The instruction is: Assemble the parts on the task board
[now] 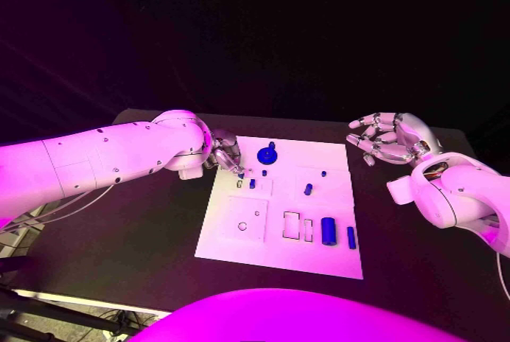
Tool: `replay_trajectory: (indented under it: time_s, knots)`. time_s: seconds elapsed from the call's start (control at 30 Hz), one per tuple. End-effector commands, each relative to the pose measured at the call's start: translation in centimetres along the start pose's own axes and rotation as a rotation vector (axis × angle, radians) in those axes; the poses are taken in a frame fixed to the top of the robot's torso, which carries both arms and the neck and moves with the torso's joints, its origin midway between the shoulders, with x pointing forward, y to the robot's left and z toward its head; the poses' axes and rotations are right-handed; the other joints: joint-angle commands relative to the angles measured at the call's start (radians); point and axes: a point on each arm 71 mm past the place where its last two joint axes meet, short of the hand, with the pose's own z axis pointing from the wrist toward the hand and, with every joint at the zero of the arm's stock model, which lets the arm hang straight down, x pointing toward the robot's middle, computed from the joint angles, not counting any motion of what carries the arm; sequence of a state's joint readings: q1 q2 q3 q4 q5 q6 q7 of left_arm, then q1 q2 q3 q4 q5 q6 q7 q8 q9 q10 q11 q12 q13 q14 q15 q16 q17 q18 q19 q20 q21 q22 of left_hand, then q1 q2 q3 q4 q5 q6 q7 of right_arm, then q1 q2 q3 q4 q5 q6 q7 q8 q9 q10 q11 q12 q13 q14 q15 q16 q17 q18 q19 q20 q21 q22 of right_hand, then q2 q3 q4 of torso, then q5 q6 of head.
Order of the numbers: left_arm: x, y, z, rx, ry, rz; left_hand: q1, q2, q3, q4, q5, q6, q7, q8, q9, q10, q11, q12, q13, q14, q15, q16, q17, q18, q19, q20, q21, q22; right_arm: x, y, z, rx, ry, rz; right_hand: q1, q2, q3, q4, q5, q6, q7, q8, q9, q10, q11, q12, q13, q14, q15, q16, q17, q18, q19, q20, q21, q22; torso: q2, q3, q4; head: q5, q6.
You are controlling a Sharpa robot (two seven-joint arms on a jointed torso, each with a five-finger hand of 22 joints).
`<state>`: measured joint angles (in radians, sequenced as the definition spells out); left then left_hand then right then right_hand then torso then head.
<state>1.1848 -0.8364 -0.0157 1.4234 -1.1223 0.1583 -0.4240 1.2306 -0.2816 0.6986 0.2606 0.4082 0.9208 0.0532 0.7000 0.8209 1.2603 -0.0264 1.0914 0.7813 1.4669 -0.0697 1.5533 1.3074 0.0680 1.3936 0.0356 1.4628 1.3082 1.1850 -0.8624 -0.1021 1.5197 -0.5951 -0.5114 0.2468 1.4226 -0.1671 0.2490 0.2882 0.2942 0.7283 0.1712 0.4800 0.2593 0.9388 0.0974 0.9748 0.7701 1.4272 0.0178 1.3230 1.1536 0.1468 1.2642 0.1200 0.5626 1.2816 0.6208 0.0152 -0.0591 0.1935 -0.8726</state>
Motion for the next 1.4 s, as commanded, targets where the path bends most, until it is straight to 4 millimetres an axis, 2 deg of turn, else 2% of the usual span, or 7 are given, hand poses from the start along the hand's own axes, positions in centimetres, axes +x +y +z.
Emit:
replay_trajectory:
  time_s: [0.03,0.23,0.27,0.37,1.4]
  knots:
    - [0.2,0.0,-0.1,-0.004,-0.020,0.014,-0.008,0.001,0.199,-0.201,0.003,0.006,-0.001,-0.004,0.001,0.008,0.002,0.002,0.001,0.097,-0.009,0.004,0.241,-0.010,0.008,0.000,0.004,0.008,0.0,0.1,-0.1,-0.014,0.001,0.000,-0.011,0.001,0.007,0.000,0.004,-0.002,0.006,0.006,0.001,-0.001,-0.006,0.006,0.001,-0.005,-0.002,-0.005,0.001,0.005,0.001,-0.001,-0.004,0.000,0.000,0.0004,0.0006,0.001,0.000]
    - [0.8,0.0,0.0,-0.004,-0.003,0.018,-0.008,0.001,0.199,-0.201,0.003,0.006,-0.001,-0.004,0.001,0.008,0.002,0.002,0.001,0.097,-0.009,0.004,0.241,-0.010,0.008,0.000,0.004,0.008,0.0,0.1,-0.1,-0.014,0.001,0.000,-0.011,0.001,0.007,0.000,0.004,-0.002,0.006,0.006,0.001,-0.001,-0.006,0.006,0.001,-0.005,-0.002,-0.005,0.001,0.005,0.001,-0.001,-0.004,0.000,-0.001,-0.0001,0.0035,0.003,0.000]
    - [0.8,0.0,-0.1,-0.004,0.000,0.019,-0.010,0.000,0.199,-0.201,0.006,0.007,-0.002,-0.004,0.001,0.009,0.002,0.003,0.002,0.097,-0.009,0.005,0.242,-0.010,0.008,0.000,0.004,0.008,0.0,0.1,-0.1,-0.014,0.000,0.000,-0.011,0.001,0.007,0.000,0.004,-0.002,0.006,0.006,0.001,-0.001,-0.006,0.006,0.001,-0.005,-0.002,-0.005,0.001,0.005,0.001,-0.001,-0.004,0.000,0.000,0.0005,0.0007,0.006,0.000]
    - [1.1,0.0,-0.1,-0.004,0.009,0.022,-0.010,0.000,0.199,-0.201,0.006,0.007,-0.002,-0.004,0.001,0.009,0.002,0.003,0.002,0.097,-0.009,0.005,0.242,-0.010,0.008,0.000,0.004,0.008,-0.1,0.1,-0.1,-0.014,-0.002,-0.001,-0.011,0.002,0.008,0.000,0.005,-0.002,0.006,0.007,0.001,0.002,-0.006,0.008,0.002,-0.004,-0.002,-0.005,0.003,0.005,0.002,-0.001,-0.003,0.000,0.000,0.0001,-0.0002,0.006,0.000]
    - [1.9,0.6,0.4,-0.025,0.028,0.025,-0.010,0.000,0.199,-0.201,0.006,0.007,-0.002,-0.004,0.001,0.009,0.002,0.003,0.002,0.097,-0.009,0.005,0.242,-0.010,0.008,0.000,0.004,0.008,-0.1,0.0,-0.1,-0.014,-0.005,-0.002,-0.011,0.002,0.010,-0.001,0.007,-0.001,0.005,0.008,0.001,0.003,-0.006,0.009,0.003,-0.004,-0.002,-0.005,0.003,0.005,0.003,-0.001,-0.001,0.001,0.000,0.0006,-0.0012,0.008,0.000]
